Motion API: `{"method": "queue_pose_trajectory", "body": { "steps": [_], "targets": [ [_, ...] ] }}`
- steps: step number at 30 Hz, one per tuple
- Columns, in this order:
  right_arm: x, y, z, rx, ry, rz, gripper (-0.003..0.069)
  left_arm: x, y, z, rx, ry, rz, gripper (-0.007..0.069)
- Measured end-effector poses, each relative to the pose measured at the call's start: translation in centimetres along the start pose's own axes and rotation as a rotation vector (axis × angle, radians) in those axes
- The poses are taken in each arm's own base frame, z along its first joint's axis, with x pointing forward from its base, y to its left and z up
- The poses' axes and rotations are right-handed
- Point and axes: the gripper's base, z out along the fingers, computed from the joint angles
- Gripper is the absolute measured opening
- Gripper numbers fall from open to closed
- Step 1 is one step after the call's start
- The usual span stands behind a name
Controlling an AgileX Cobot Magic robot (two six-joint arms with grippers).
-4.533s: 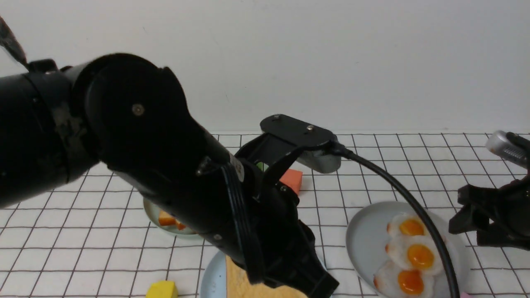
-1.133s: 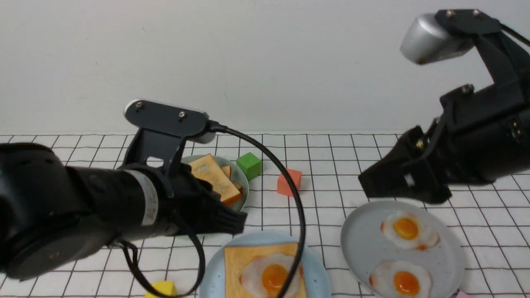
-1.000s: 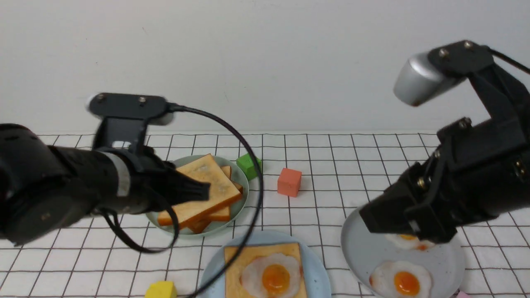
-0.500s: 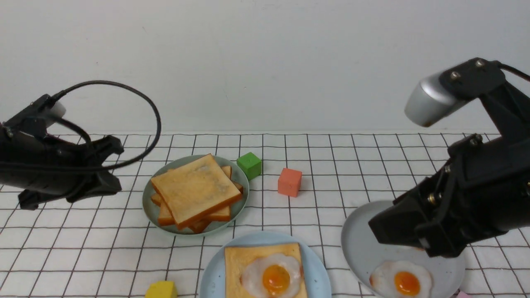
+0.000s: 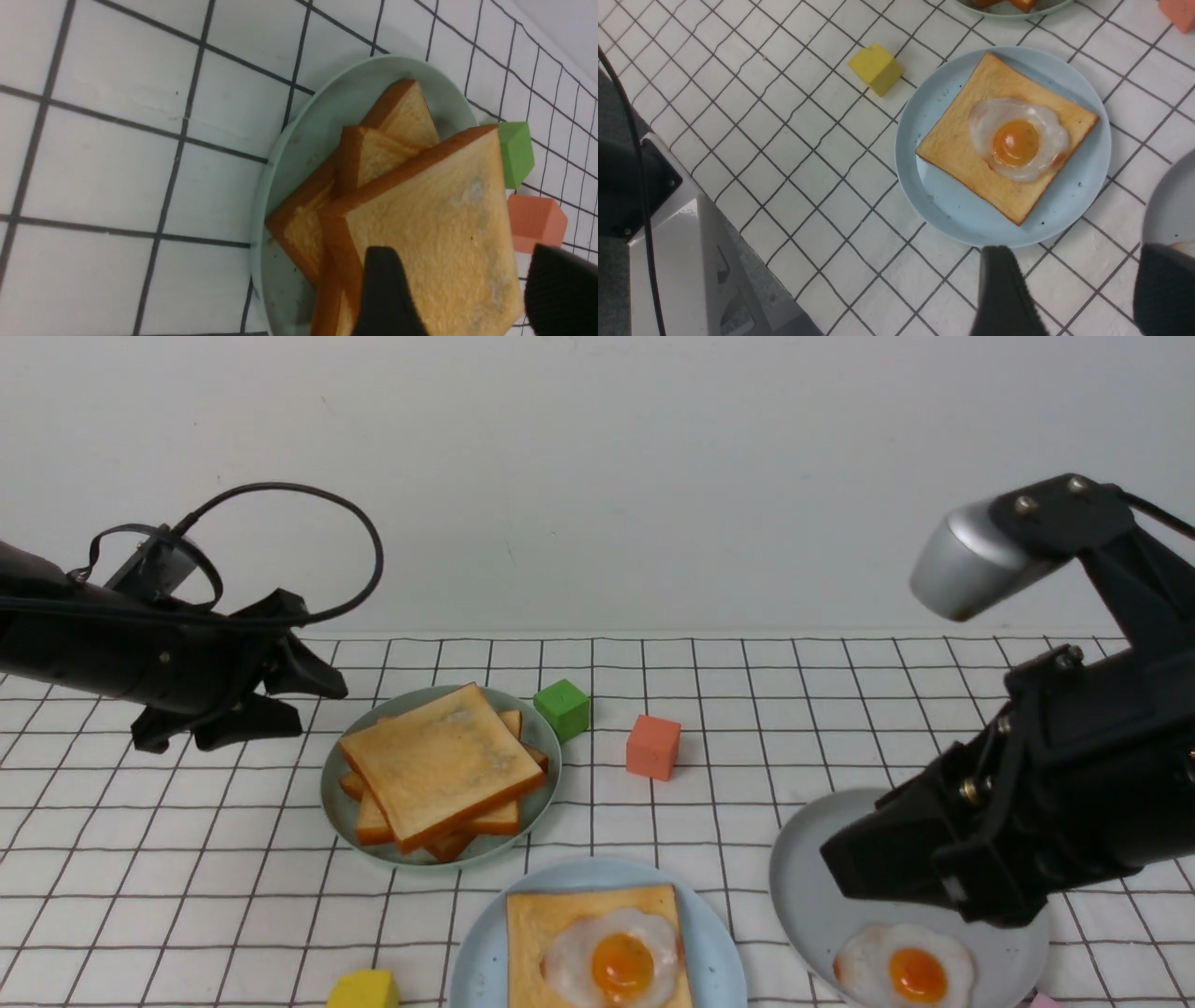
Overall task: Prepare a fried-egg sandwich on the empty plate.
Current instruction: Use the left arm to grab a slice of bread
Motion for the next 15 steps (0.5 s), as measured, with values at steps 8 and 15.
{"method": "queue_pose_trajectory", "body": {
  "steps": [8,15],
  "targets": [
    [-0.2,0.0,0.0,0.005,-0.024,0.001,0.0393,0.3,1.9,3.6,0.041,0.047,-0.039,0.0524],
    [-0.3,-0.1,0.0,0.008,-0.034,0.003,0.0393,0.3,2.5,5.3,0.118,0.028,-0.052,0.0445]
  ]
}}
